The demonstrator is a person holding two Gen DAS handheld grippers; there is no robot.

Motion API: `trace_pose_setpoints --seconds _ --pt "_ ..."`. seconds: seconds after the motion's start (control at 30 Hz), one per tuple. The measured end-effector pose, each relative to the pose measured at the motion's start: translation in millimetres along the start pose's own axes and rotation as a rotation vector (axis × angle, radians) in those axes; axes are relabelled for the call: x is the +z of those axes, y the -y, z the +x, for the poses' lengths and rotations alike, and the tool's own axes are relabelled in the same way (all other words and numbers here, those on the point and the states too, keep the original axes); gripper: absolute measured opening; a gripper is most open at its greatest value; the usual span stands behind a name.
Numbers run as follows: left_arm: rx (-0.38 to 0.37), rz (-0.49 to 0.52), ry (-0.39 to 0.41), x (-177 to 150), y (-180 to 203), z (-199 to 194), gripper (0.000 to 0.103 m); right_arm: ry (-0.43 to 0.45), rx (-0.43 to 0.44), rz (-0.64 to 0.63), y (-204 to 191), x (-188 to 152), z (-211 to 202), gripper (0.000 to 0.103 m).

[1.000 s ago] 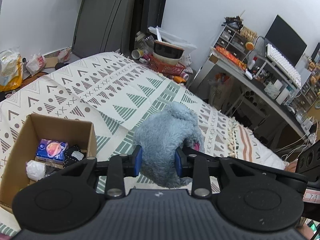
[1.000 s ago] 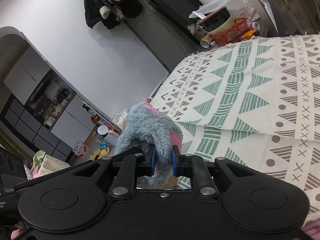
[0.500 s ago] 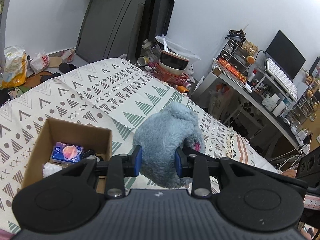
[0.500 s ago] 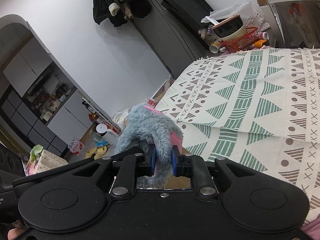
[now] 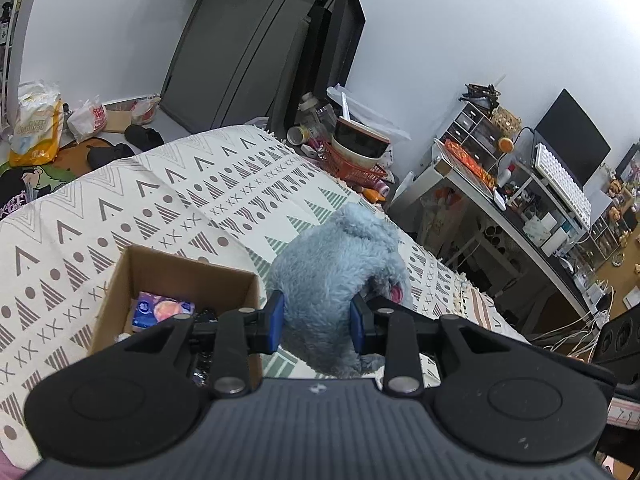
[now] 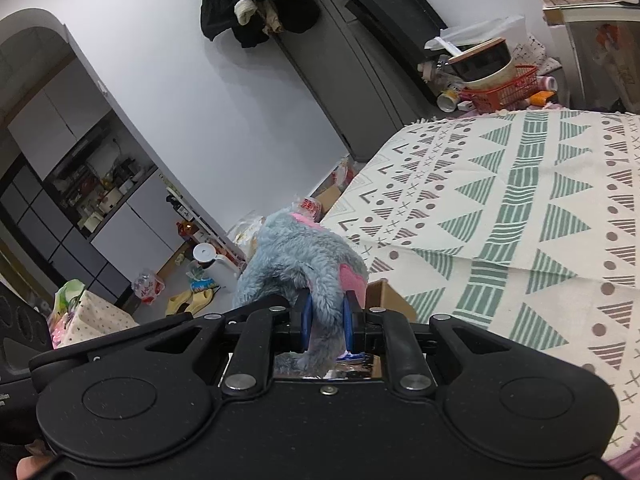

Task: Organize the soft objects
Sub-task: 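Lift and carry the grey plush toward the box with both tools, then open both tools to release the grey plush into the box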

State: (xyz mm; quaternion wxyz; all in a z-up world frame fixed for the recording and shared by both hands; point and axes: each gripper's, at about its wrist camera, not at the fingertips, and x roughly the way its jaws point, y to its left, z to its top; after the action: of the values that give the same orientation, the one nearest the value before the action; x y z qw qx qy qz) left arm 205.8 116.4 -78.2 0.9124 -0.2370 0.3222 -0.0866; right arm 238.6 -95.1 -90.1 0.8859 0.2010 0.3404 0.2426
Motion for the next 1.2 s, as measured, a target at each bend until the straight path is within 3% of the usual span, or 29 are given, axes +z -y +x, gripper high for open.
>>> trace_pose_setpoints --seconds 0.43,0.8,0.93,1.07,1.2 --pt "0.029 -0.087 -0.04 3.5 -46.3 4.2 0.032 -0.047 -0.025 -0.013 -19.7 -15.7 34.0 0.016" --pt "0.062 -0.136 -0.142 -5.5 -68.4 30.6 0.032 -0.104 -0.102 0.006 -13.4 -30.4 52.7 0.015" --pt "0.119 -0.133 -0.191 -10.0 -70.3 41.8 0.041 -0.151 -0.11 0.039 -6.4 -33.5 58.2 0.02" --pt "0.182 -0.096 -0.239 -15.0 -68.3 51.3 0.046 -0.137 -0.105 0.043 -5.2 -31.8 50.0 0.022" --pt "0.222 -0.067 -0.255 -15.8 -63.4 52.4 0.05 -0.127 -0.118 0.021 -3.0 -27.5 37.7 0.03"
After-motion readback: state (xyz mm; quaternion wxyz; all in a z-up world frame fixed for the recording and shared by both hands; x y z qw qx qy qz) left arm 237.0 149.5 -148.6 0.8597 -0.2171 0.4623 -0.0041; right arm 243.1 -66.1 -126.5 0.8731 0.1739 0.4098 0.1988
